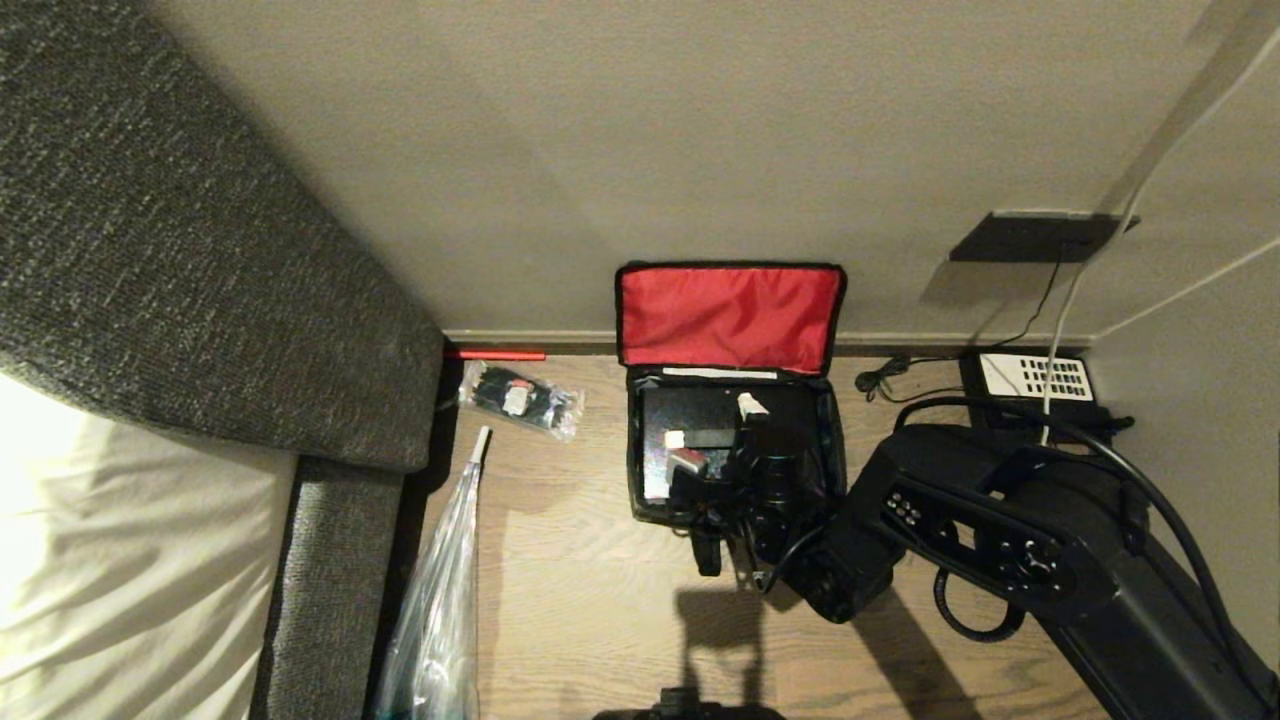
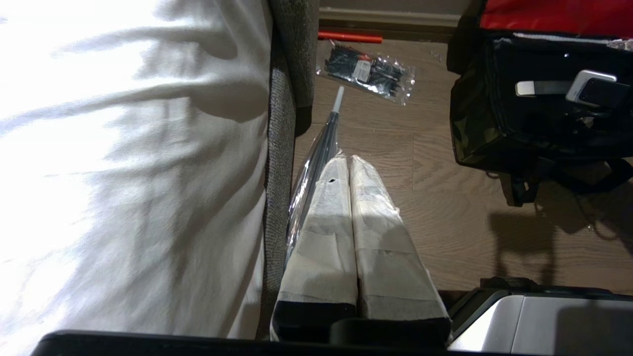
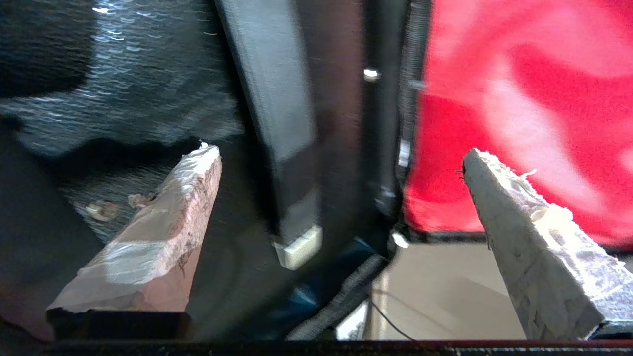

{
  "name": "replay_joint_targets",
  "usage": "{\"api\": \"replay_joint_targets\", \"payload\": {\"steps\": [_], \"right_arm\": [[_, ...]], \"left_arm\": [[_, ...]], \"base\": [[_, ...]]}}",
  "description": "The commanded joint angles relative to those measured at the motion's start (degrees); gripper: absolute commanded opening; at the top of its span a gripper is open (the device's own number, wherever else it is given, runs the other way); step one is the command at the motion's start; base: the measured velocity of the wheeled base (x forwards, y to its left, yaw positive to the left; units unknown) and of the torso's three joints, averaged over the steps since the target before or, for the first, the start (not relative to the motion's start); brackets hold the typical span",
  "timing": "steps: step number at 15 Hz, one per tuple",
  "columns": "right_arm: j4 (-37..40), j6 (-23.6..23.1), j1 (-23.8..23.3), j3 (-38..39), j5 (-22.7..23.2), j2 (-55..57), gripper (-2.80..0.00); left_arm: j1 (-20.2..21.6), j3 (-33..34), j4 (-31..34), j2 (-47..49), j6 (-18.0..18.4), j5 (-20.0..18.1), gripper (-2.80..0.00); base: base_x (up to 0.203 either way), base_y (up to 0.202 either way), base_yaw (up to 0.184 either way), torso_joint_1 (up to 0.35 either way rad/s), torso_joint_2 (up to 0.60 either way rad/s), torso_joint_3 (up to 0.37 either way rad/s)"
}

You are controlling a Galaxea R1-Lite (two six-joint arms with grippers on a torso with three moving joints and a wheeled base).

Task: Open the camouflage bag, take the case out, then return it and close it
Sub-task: Grip the handle

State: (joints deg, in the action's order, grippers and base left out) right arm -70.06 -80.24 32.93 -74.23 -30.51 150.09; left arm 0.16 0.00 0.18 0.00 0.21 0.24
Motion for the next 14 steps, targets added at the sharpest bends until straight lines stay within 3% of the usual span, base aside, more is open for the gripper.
{"api": "replay_joint_targets", "payload": {"steps": [1,14], "right_arm": [[-0.34,-0.45,0.03,-0.04,-0.16,-0.15,0.0],[1.02,-1.27,-0.61,0.82,-0.25,-5.73,0.0]], "left_arm": [[0.02,0.0,-0.01,0.0,-0.03,0.02,-2.8],[0.02,0.0,-0.01,0.0,0.04,0.02,-2.8]], "base": [[0.0,0.0,0.0,0.002,0.01,-0.128],[0.0,0.0,0.0,0.001,0.0,-0.029]]}}
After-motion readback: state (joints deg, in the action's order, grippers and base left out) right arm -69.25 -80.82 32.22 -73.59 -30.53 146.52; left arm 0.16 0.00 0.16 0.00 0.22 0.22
